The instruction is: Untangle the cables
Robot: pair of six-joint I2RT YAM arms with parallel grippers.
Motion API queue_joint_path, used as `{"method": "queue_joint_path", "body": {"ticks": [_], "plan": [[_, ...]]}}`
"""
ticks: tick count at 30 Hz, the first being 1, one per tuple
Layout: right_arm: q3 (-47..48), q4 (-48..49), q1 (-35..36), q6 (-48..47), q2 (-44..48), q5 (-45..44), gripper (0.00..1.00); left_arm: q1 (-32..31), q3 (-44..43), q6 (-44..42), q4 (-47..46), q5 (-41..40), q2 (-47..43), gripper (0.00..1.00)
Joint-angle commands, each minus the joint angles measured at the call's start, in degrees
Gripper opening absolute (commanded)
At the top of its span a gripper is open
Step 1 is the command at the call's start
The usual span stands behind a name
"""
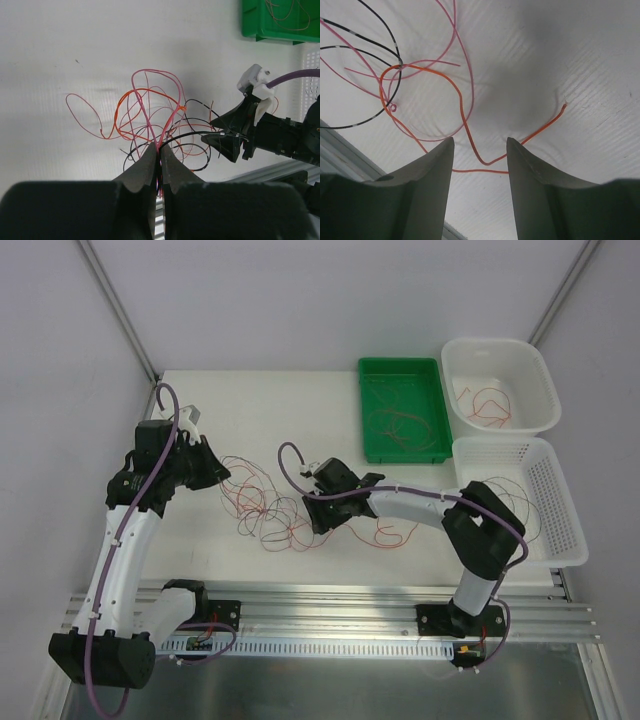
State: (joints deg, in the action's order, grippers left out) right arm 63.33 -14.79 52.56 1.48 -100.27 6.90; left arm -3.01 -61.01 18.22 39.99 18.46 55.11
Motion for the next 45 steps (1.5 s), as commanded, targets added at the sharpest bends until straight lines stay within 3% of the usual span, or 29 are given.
{"method": "queue_joint_path", "body": {"ticks": [1, 5, 14, 23, 28, 37, 40, 42, 44, 45], "plan": [[1.97, 1.96, 0.35, 0.46, -0.02, 0.14, 0.49, -0.16, 0.28, -0.82, 0.79, -0.7, -1.15, 0.0], [2.32, 0.56, 2.54, -1.12, 3.14, -1.88, 0.51, -0.16, 0.98, -0.99, 0.79, -2.28, -1.15, 0.0], [1.71, 1.6, 10.81, -2.7, 8.86, -17.78, 0.57, -0.16, 2.13, -0.9, 0.88, -2.81, -0.53, 0.0], [2.59, 5.73, 13.98, -2.0, 4.03, -15.34, 0.53, -0.16, 2.48, -0.99, 0.88, -2.9, -0.79, 0.0], [3.2, 9.15, 13.8, -1.65, -0.7, -11.91, 0.43, -0.16, 2.57, -0.99, 0.79, -2.99, -0.8, 0.0], [2.5, 14.17, 12.31, 0.28, -5.37, -8.13, 0.34, -0.16, 2.83, -1.08, 0.79, -3.52, -0.53, 0.0], [2.32, 14.52, 12.05, 0.46, -5.82, -7.42, 0.22, -0.16, 2.83, -1.17, 0.88, -3.6, -0.01, 0.0], [1.63, 12.95, 12.13, 0.29, -1.45, -7.34, 0.01, -0.16, 3.09, -0.91, 0.71, -7.87, 0.17, 0.0], [1.62, 10.84, 12.13, -0.07, -0.03, -7.6, 0.01, -0.16, 3.36, -0.21, 0.71, -9.74, 0.26, 0.0], [1.71, 9.35, 12.05, -0.5, 3.29, -8.82, 0.01, -0.16, 3.71, 0.23, 0.45, -14.46, 0.08, 0.0]]}}
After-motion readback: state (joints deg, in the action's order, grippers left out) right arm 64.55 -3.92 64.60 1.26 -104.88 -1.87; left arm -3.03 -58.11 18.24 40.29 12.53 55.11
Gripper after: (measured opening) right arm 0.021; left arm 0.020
